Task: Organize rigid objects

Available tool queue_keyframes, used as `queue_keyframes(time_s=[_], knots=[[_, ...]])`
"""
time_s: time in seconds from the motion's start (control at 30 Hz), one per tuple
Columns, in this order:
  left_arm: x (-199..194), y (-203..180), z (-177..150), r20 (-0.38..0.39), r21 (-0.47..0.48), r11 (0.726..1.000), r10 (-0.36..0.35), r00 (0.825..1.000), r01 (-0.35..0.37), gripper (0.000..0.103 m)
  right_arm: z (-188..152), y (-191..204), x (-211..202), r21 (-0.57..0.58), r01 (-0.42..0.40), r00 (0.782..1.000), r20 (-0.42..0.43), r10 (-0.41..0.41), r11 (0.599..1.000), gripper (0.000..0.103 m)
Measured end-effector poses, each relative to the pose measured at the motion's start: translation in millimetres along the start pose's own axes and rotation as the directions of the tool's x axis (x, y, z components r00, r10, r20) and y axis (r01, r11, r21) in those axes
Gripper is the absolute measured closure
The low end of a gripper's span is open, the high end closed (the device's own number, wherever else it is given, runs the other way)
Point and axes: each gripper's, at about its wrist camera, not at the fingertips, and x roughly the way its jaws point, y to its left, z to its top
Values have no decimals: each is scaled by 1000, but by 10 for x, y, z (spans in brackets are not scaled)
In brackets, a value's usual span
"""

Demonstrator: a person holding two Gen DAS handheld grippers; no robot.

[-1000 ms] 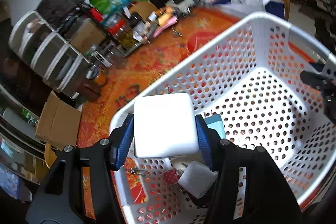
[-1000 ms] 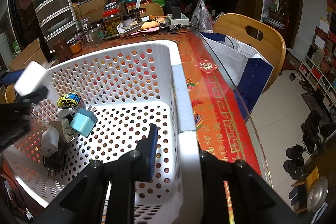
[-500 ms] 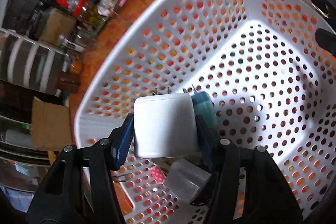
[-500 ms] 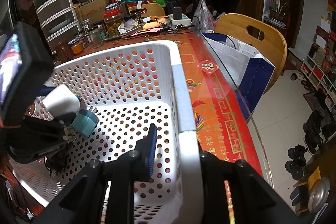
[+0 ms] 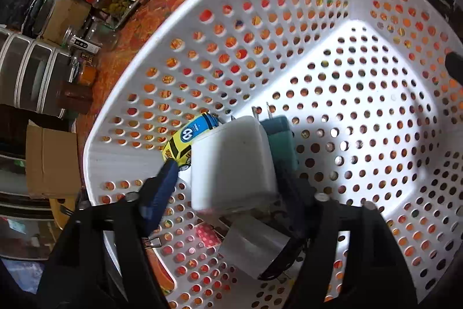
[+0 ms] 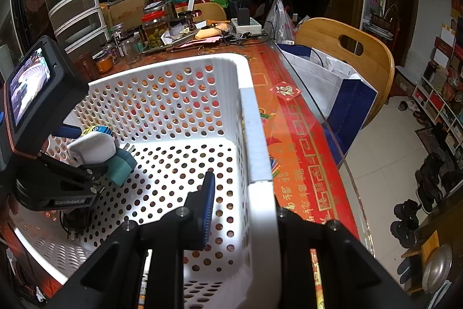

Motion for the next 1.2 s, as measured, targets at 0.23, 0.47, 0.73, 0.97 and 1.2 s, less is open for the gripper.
queue_keyframes(time_s=[0.23,0.47,0.73,0.97,1.2], knots=[[-317,72,-112,156,-46,997,71,985,-64,2,-3,-1,14,-2,0,1000,-12,0,1000,55],[-933,268,-537,383,-165,984,7,924,61,0,-49,37,-319,6,58,998,39,-58,998,16],[-1743,594,-1957,638,-284,937,26,770,204,0,-486,388,-1221,13,62,969,240,-63,998,1],[-2158,627,-3326,686,-412,885,143,714,219,0,-1126,1005,-2061,-19,34,935,353,-25,999,1],[-2367,470,-3935,686,-432,873,156,710,227,0,-1446,1347,-2462,-75,22,947,322,3,997,1]])
